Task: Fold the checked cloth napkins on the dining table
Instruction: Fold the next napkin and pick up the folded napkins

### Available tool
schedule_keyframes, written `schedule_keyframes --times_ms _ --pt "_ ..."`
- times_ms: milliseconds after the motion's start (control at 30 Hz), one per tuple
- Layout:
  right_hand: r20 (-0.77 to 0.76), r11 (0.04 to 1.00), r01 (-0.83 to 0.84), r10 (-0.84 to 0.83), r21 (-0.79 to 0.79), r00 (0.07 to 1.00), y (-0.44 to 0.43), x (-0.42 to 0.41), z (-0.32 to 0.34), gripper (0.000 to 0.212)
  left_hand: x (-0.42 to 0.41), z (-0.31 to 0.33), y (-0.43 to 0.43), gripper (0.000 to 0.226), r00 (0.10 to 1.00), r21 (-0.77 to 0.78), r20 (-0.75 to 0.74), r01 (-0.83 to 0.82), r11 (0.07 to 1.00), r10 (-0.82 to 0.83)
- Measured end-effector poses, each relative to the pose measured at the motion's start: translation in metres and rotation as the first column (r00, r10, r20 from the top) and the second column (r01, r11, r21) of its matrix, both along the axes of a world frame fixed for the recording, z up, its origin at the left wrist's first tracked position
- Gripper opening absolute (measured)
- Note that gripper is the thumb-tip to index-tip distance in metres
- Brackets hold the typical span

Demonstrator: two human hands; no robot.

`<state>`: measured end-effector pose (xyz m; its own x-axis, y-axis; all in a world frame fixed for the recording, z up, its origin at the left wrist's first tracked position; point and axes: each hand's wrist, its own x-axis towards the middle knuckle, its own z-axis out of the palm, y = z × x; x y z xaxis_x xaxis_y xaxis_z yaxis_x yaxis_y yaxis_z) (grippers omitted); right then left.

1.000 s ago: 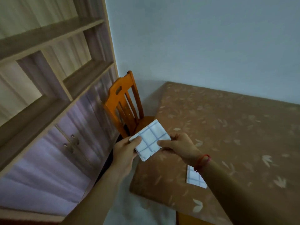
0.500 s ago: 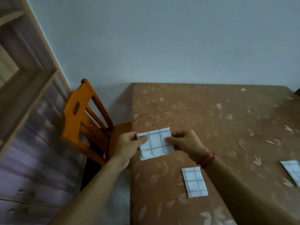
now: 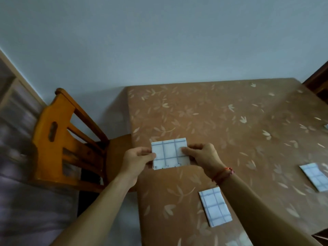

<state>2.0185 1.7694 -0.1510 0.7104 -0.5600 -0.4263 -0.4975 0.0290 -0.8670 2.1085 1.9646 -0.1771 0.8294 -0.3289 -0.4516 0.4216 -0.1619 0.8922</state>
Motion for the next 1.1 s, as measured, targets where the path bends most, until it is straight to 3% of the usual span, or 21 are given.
schedule_keyframes --times_ms 200,633,1100 --pt "-0.075 0.991 -0.119 0.123 0.064 0.99 -0.031 0.03 -0.024 0.011 0.024 -0.018 -0.029 0.007 0.997 0.111 0.043 -0.063 0.992 0.058" --pt "-0.077 0.962 -0.116 0.1 -0.247 0.992 -0.117 0.153 -0.114 0.004 0.134 -0.078 -0.114 0.01 0.98 0.239 0.126 -0.183 0.954 0.156" --pt "-0.079 0.908 -0.167 0.148 -0.383 0.986 -0.152 0.231 -0.16 0.008 0.193 -0.124 -0.155 0.008 0.954 0.332 0.262 -0.228 0.915 0.142"
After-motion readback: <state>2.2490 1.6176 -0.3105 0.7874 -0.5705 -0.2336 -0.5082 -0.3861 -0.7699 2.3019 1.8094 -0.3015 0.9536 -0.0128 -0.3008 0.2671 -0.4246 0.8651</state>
